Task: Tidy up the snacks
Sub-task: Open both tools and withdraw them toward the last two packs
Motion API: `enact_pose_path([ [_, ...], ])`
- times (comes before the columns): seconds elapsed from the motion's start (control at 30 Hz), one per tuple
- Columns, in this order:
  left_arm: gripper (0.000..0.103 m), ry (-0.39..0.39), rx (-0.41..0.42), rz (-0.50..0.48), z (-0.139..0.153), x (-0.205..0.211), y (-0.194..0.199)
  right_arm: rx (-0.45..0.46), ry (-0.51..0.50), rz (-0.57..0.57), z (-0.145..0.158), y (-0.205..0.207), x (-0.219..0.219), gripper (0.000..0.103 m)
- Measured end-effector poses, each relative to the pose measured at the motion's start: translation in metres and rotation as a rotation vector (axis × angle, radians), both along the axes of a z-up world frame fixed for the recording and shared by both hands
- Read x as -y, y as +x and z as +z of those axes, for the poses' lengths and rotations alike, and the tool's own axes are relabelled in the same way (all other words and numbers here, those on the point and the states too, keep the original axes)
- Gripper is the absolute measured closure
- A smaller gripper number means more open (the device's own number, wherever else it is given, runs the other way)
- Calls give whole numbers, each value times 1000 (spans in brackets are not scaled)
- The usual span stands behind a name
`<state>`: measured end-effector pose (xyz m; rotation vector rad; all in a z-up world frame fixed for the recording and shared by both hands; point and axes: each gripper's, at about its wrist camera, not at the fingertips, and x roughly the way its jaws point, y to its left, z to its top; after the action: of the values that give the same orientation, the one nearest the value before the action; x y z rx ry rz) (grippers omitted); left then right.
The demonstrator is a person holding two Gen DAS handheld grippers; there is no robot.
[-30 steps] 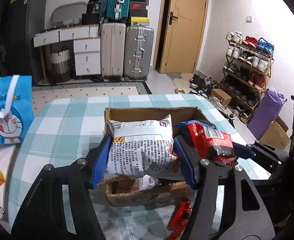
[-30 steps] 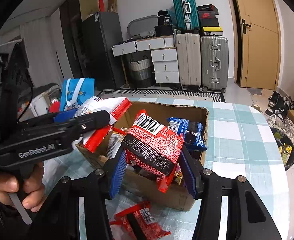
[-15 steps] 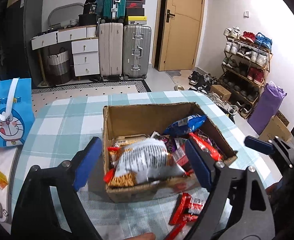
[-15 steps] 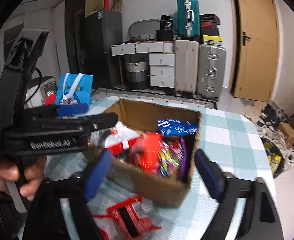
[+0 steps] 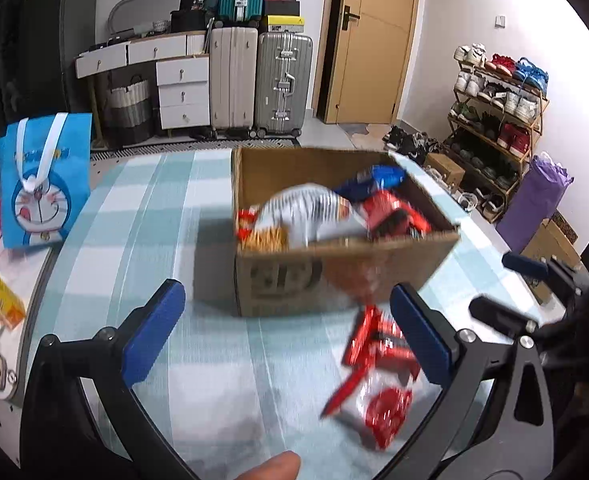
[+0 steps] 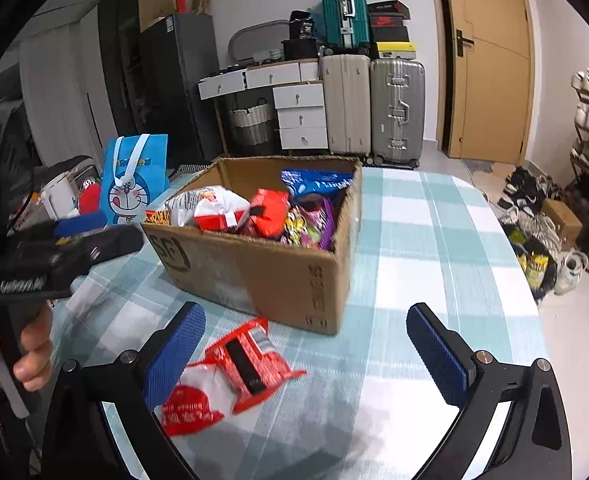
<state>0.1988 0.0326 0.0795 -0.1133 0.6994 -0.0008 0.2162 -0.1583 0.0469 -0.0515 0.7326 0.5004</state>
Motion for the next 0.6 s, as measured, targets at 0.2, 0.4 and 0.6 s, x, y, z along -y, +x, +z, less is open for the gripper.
enact_pose_path([
  [0.2,1,-20,-38,-1,-21,1,-24,-28,0,-1,-4,-13,8,1],
  [0.4,1,-20,-69,-22,-31,12,-34,-49,-24,5,-12,-21,6,1],
  [0.6,1,-9,-106,-50,-42,24,-37,-74,-41,1,-20,-28,10,1],
])
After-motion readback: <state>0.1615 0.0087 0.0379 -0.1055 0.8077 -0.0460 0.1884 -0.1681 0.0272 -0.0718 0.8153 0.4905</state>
